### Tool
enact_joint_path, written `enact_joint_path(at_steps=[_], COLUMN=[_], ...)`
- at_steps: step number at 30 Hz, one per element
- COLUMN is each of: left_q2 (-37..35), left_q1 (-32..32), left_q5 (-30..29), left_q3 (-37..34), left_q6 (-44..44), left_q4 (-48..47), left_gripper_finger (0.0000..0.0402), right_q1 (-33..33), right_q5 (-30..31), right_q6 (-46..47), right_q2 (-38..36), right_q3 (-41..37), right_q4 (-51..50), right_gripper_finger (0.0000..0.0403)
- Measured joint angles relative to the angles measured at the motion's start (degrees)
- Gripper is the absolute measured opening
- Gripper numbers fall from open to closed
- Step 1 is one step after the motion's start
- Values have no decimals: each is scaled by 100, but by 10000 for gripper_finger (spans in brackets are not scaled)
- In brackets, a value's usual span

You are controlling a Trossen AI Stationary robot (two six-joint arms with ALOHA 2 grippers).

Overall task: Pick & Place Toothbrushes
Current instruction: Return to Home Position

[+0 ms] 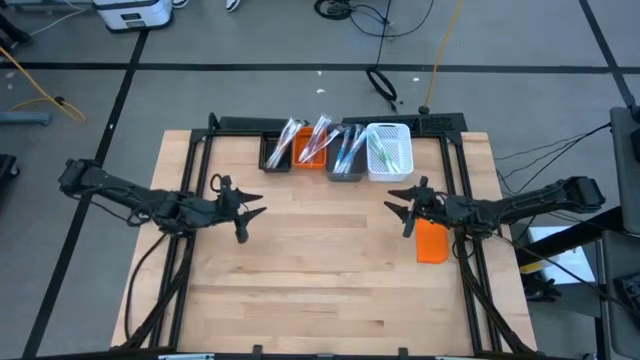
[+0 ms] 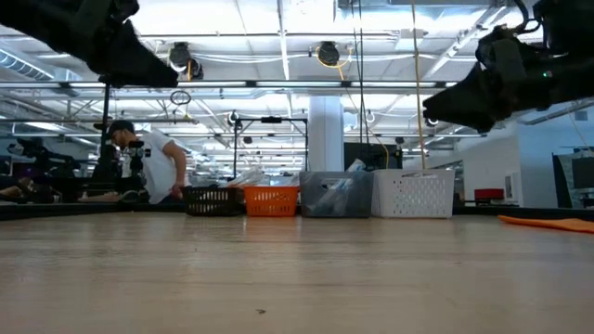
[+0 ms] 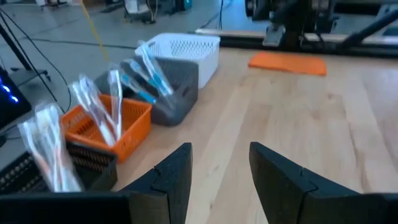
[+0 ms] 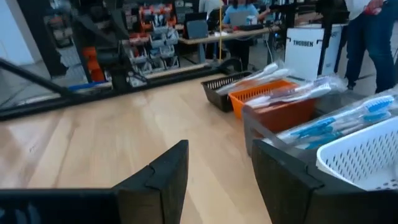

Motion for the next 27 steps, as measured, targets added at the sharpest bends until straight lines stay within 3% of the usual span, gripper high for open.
enact_joint_path(at_steps=[14,27], left_q2=[-500,-1087], left_q1=[250,252], left_q5=[412,699], left_q3=[-721,-1762], left_q6=[86,101], left_q4=[280,1386], left_gripper_finger=[161,161], right_q1=[0,0], right_q5=[-20,-26], right_q6=[150,307], right_q2=[-45,-5], right_q3=[-502,-517], right_q4=[374,197], right_gripper_finger=[166,166])
